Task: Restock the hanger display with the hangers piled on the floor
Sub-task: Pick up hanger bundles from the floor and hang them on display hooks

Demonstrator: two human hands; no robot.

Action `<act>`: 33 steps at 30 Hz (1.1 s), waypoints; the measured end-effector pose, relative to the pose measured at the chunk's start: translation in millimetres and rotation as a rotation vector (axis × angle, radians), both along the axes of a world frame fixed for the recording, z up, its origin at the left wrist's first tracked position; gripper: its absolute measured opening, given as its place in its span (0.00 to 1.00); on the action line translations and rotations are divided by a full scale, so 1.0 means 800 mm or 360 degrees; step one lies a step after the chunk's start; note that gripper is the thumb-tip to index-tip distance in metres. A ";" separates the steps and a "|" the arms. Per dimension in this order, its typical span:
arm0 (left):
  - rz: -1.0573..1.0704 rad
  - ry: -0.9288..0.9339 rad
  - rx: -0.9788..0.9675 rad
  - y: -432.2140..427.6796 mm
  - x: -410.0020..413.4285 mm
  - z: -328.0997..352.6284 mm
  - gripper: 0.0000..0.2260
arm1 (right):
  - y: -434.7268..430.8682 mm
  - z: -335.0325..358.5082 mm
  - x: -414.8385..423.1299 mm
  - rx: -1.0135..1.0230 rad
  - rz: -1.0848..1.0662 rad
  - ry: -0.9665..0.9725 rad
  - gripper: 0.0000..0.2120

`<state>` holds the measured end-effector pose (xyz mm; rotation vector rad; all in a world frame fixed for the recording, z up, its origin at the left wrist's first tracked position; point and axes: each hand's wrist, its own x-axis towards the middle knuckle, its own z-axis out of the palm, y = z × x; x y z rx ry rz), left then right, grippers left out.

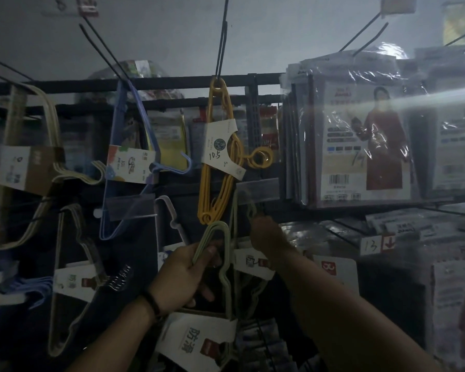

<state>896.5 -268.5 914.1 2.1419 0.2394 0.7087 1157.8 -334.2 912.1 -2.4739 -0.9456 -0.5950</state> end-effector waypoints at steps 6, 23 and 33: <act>0.0080 0.0020 -0.0204 -0.004 0.012 -0.008 0.11 | -0.042 0.015 -0.026 0.0120 0.0151 0.0046 0.18; -0.0107 -0.0420 -0.0255 -0.026 0.066 -0.014 0.19 | -0.111 -0.031 -0.165 0.0263 0.0347 0.0109 0.07; -0.0016 -0.0464 0.0947 -0.022 0.032 -0.079 0.30 | -0.119 0.009 -0.162 0.0101 -0.0093 -0.0206 0.07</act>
